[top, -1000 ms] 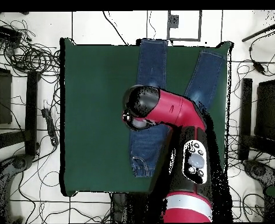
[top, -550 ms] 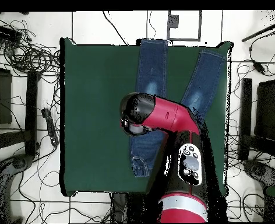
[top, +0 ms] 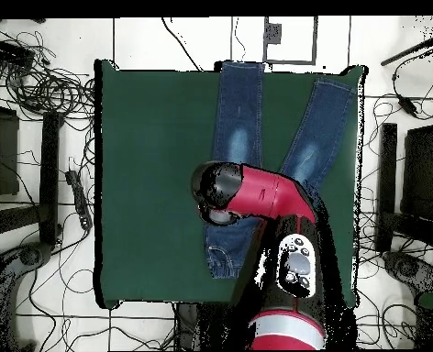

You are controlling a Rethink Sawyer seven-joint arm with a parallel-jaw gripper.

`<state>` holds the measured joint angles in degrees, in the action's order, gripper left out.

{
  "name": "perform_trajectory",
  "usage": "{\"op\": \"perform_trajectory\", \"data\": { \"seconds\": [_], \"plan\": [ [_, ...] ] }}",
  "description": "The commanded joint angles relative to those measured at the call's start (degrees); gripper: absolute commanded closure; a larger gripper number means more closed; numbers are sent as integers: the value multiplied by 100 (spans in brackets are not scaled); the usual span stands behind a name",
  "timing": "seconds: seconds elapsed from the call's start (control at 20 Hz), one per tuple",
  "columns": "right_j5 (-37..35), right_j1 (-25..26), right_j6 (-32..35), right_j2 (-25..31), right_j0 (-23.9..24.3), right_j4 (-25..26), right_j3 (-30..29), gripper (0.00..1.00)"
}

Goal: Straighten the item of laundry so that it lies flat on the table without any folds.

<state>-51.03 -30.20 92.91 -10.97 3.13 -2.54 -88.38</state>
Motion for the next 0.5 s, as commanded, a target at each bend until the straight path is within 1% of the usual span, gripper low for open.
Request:
{"op": "perform_trajectory", "data": {
  "seconds": [0.05,0.15,0.35,0.5],
  "plan": [
    [614,218,836,180,32,237,-692,0],
    [749,320,946,164,15,241,-641,0],
    [985,405,1026,277,37,106,-788,0],
    [1078,595,1067,344,97,9,-692,0]
  ]
}}
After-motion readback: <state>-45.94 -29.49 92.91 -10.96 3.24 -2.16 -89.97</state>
